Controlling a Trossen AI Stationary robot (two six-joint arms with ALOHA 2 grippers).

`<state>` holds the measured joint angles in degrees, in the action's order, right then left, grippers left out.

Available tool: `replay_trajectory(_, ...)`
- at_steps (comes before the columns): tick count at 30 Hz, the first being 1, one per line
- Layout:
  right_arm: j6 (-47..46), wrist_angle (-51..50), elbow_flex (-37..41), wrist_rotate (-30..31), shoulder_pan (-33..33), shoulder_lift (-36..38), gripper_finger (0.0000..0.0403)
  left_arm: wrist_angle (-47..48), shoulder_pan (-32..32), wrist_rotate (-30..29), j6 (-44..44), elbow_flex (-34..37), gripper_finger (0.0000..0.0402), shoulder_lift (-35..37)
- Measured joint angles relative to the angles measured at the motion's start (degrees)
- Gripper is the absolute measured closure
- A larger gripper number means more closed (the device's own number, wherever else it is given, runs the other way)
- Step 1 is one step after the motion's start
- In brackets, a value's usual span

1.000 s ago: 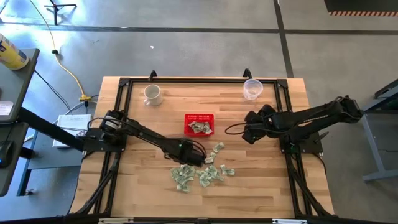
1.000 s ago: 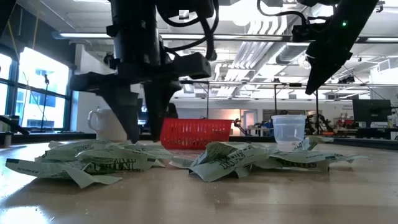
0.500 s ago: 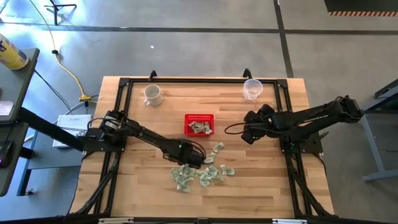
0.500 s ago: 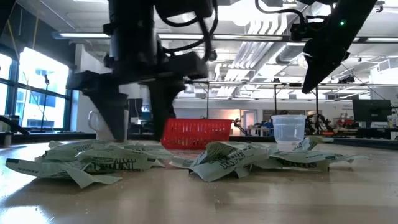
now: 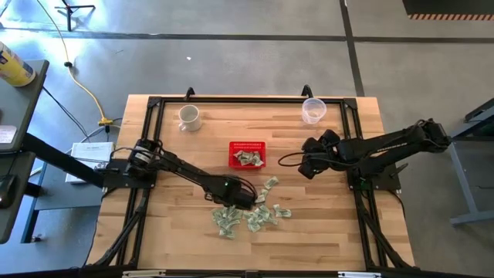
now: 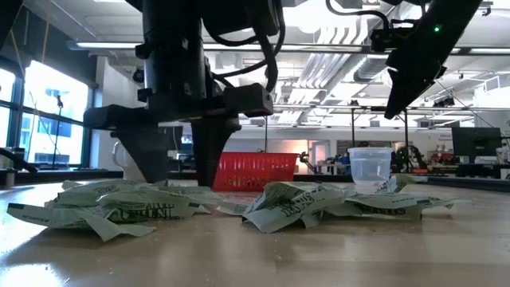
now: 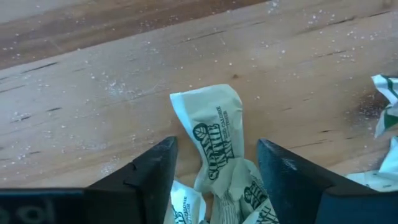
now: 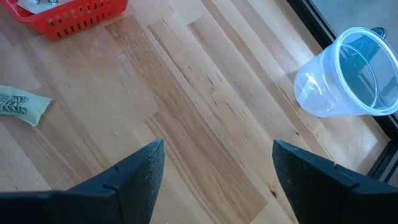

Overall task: Pick and place items into bin
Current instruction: Put the stevia packet into the red bin

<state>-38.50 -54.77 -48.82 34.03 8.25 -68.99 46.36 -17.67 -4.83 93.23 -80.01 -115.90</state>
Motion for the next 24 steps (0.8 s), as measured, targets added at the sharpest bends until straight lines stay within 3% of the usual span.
replay_trajectory(5,0.0,0.0,0.0,0.0,0.0,0.0,0.0114,1.2,0.0,-0.9,-0.4,0.0,0.0209,-0.1)
replay_trajectory(14,1.5,0.0,0.0,0.1,0.0,0.0,0.0114,2.4,2.6,-6.5,-7.0,-0.3,0.0379,0.1)
replay_trajectory(21,3.1,-1.9,0.0,2.9,2.0,0.9,0.0114,10.9,6.4,-10.0,-18.5,-11.2,0.0351,0.1)
replay_trajectory(24,2.6,-3.9,0.0,3.9,2.4,2.2,0.0114,16.0,7.4,-13.9,-23.1,-17.8,0.0364,0.1)
